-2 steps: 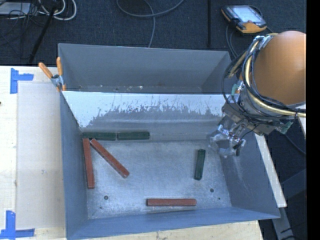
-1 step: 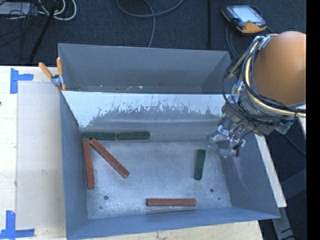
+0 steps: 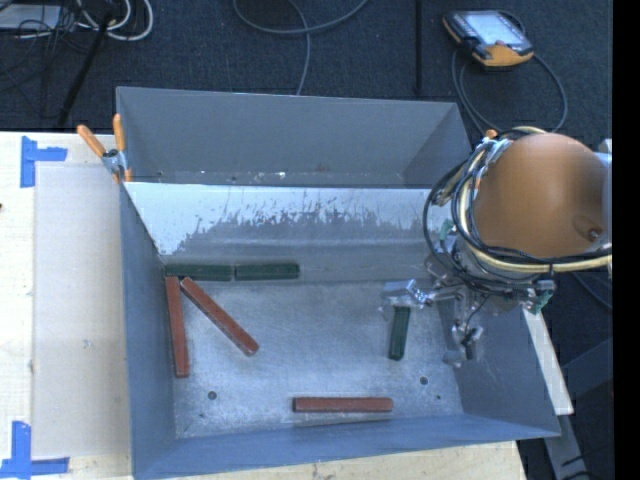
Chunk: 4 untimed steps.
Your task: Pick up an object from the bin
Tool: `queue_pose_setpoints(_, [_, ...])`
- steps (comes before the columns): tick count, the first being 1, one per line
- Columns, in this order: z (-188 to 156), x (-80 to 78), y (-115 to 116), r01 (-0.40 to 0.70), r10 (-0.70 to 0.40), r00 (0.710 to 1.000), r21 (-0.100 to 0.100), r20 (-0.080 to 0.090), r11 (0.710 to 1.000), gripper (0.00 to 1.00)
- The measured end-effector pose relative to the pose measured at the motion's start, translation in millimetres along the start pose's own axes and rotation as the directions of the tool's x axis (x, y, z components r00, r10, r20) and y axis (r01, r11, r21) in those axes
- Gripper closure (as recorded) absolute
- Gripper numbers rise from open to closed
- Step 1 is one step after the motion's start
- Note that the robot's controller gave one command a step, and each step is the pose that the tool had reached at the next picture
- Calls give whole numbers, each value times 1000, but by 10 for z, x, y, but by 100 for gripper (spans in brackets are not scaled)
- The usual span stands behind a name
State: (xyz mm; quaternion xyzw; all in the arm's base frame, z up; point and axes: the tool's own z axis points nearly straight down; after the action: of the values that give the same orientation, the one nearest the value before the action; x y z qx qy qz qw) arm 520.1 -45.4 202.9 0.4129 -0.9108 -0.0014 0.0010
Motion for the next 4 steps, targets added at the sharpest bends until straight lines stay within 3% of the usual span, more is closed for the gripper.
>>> queue_pose_setpoints(1, [-5,-1,-4,-1,1,1000,1,1,1000,0])
queue_pose_setpoints(2, [182,39,-278,-54,54,999,5,6,999,0])
queue_pose_setpoints(3, [688,89,-280,-357,357,934,3,2,934,0])
queue_pose_setpoints(4, [812,83,-577,-434,434,901,2,3,901,0])
